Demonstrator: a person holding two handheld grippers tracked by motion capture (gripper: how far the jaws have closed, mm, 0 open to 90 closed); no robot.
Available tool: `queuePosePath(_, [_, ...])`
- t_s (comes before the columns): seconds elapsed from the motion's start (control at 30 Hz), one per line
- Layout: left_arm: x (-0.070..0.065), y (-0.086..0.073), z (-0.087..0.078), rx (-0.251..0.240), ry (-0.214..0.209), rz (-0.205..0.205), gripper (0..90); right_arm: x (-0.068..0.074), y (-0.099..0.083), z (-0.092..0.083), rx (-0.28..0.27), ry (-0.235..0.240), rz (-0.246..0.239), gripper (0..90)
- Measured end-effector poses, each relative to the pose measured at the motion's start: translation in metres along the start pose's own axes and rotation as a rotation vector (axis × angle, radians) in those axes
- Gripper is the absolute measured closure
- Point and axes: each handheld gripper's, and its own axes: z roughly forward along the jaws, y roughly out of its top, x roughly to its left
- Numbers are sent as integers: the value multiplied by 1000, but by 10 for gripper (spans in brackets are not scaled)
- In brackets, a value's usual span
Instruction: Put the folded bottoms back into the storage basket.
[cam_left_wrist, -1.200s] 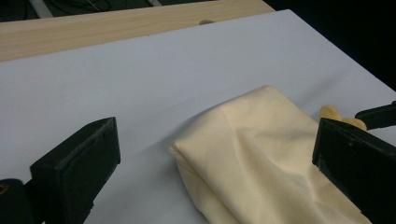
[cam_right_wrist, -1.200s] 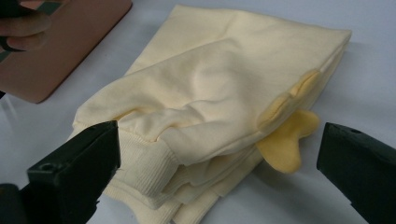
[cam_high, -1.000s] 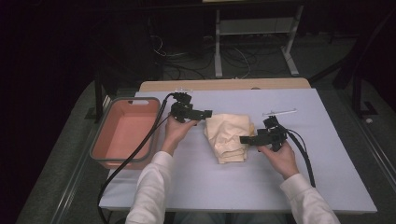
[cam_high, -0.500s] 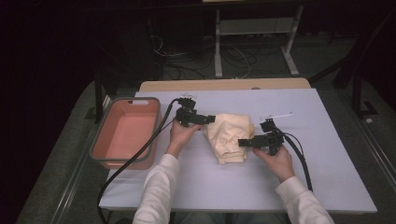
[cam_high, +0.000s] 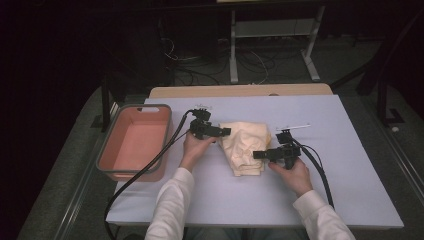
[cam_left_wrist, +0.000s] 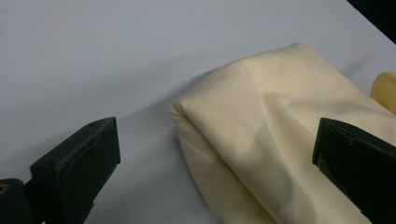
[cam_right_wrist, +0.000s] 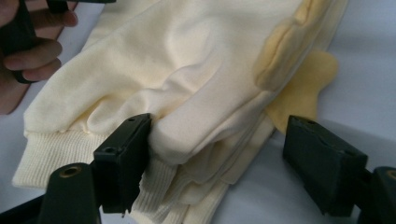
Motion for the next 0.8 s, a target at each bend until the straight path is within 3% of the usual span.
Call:
queuePosePath(0.13, [1, -3, 4, 7, -4, -13, 16, 0, -4, 1, -24, 1, 8, 267])
queuePosePath(0.37, [0, -9, 10, 11, -5, -19, 83, 1, -5, 2, -21, 19, 32, 327])
queuePosePath(0.5, [-1, -11, 11, 9, -6, -24, 127, 0, -5, 3, -8, 58, 46, 410])
queuePosePath(0.63, [-3, -11, 12, 9, -10, -27, 202, -2, -5, 6, -1, 91, 59, 464])
queuePosePath(0.67, [-4, -12, 12, 9, -15, -33, 283, -2, -4, 6, -2, 102, 62, 498])
queuePosePath(0.7, [-4, -12, 12, 11, -24, -36, 283, -2, -4, 6, -2, 102, 62, 498])
queuePosePath(0.73, [-4, -13, 13, 9, -46, -63, 394, -2, -4, 6, -2, 105, 56, 528])
queuePosePath(0.8, [-5, -13, 14, 5, -40, -78, 412, -2, -4, 6, -3, 105, 51, 541])
